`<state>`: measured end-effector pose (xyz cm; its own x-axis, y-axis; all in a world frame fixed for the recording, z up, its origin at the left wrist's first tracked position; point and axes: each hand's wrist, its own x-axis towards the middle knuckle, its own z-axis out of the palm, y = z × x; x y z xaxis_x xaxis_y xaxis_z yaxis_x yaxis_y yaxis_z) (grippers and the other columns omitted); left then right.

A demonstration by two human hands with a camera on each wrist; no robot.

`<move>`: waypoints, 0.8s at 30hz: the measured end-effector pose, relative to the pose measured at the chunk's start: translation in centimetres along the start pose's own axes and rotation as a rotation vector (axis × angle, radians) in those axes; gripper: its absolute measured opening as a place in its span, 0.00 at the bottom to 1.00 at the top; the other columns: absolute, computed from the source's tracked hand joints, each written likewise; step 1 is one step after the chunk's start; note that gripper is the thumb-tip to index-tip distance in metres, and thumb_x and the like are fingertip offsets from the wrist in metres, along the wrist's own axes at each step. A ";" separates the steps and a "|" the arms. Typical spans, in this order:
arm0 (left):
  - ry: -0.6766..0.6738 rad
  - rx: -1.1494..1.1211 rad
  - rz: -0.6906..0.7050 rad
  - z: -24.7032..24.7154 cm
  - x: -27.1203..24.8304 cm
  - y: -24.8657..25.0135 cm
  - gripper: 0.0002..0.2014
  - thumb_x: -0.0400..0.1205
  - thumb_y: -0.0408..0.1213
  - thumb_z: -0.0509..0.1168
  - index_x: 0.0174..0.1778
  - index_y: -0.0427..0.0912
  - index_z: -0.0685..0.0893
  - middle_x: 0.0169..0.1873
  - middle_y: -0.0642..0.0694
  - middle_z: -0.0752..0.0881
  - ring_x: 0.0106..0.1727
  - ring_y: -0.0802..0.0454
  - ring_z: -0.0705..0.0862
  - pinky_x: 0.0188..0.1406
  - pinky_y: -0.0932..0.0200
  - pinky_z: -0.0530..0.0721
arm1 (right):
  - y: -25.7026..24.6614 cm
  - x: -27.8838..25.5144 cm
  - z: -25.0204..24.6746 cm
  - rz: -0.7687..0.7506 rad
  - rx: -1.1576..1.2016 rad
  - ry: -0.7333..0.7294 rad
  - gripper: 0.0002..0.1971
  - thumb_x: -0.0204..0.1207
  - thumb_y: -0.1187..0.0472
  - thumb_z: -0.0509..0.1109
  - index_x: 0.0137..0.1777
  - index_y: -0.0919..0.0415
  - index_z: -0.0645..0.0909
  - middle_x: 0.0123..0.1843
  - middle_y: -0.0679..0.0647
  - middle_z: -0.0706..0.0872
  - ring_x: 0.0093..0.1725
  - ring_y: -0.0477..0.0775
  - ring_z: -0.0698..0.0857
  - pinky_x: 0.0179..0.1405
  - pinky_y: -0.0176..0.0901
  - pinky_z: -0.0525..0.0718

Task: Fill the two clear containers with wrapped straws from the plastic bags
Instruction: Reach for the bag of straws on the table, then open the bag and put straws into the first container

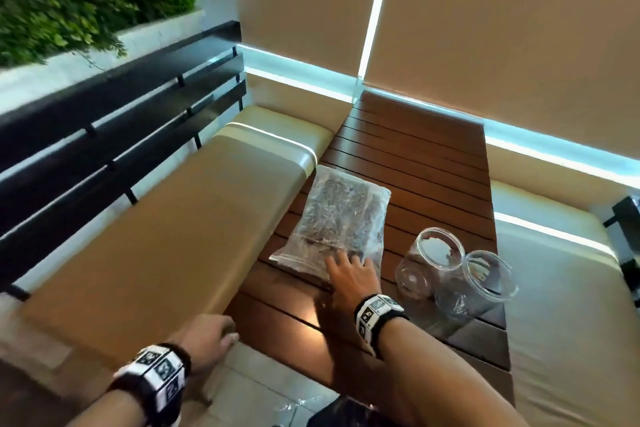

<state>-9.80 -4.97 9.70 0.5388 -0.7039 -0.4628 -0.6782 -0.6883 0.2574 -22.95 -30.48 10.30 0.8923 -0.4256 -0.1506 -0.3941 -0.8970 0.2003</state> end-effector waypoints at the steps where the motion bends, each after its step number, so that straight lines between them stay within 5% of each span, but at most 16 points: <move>1: 0.006 -0.019 -0.007 -0.7 0.6 0.7 0.15 0.85 0.51 0.59 0.61 0.51 0.84 0.58 0.51 0.88 0.58 0.53 0.84 0.52 0.63 0.77 | -0.2 0.1 0.3 0.014 -0.022 0.014 0.22 0.77 0.57 0.68 0.71 0.56 0.70 0.67 0.60 0.79 0.63 0.66 0.82 0.60 0.61 0.76; 4: 0.074 -0.085 0.028 -3.3 1.8 3.7 0.16 0.85 0.49 0.61 0.63 0.48 0.85 0.60 0.47 0.88 0.62 0.50 0.84 0.56 0.62 0.76 | 0.2 0.8 0.4 -0.009 0.023 0.043 0.14 0.81 0.63 0.59 0.65 0.57 0.77 0.63 0.58 0.83 0.62 0.64 0.84 0.58 0.56 0.79; 7: 0.143 -0.194 0.048 -5.4 3.2 6.3 0.15 0.85 0.47 0.62 0.60 0.44 0.87 0.59 0.44 0.88 0.62 0.46 0.83 0.57 0.60 0.74 | 1.1 1.5 -1.5 0.053 0.285 0.097 0.09 0.80 0.60 0.61 0.56 0.55 0.80 0.55 0.58 0.87 0.55 0.65 0.87 0.47 0.50 0.81; 10: 0.139 -0.338 0.049 -7.0 4.4 8.7 0.18 0.85 0.52 0.60 0.58 0.44 0.88 0.57 0.41 0.89 0.61 0.41 0.84 0.56 0.55 0.77 | 1.2 2.0 -4.8 0.136 0.554 0.207 0.07 0.79 0.58 0.63 0.46 0.55 0.83 0.43 0.56 0.89 0.42 0.62 0.87 0.35 0.42 0.74; 15: 0.318 -0.758 0.120 -9.7 6.8 11.8 0.32 0.73 0.71 0.57 0.34 0.43 0.86 0.30 0.44 0.88 0.41 0.39 0.88 0.45 0.43 0.86 | 1.5 3.0 -9.5 0.240 0.939 0.330 0.06 0.77 0.55 0.72 0.40 0.52 0.89 0.37 0.44 0.89 0.36 0.44 0.83 0.39 0.35 0.77; 20: 0.366 -0.958 0.103 -13.1 7.1 13.8 0.07 0.74 0.48 0.70 0.33 0.51 0.89 0.31 0.50 0.90 0.41 0.46 0.90 0.48 0.43 0.89 | 2.1 2.9 -10.1 0.313 1.304 0.309 0.04 0.71 0.59 0.81 0.38 0.57 0.89 0.37 0.49 0.91 0.37 0.43 0.87 0.43 0.40 0.88; 24: 0.285 -1.127 0.139 -13.8 7.5 14.7 0.08 0.75 0.46 0.71 0.36 0.44 0.86 0.41 0.38 0.91 0.46 0.40 0.90 0.47 0.41 0.90 | 2.7 2.4 -10.3 0.303 1.686 0.252 0.07 0.70 0.66 0.81 0.38 0.63 0.84 0.33 0.55 0.88 0.32 0.47 0.85 0.36 0.41 0.84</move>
<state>-8.87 -22.79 21.69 0.6845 -0.7007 -0.2011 0.0095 -0.2672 0.9636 -19.58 -32.65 20.46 0.6941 -0.7088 -0.1259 -0.1723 0.0062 -0.9850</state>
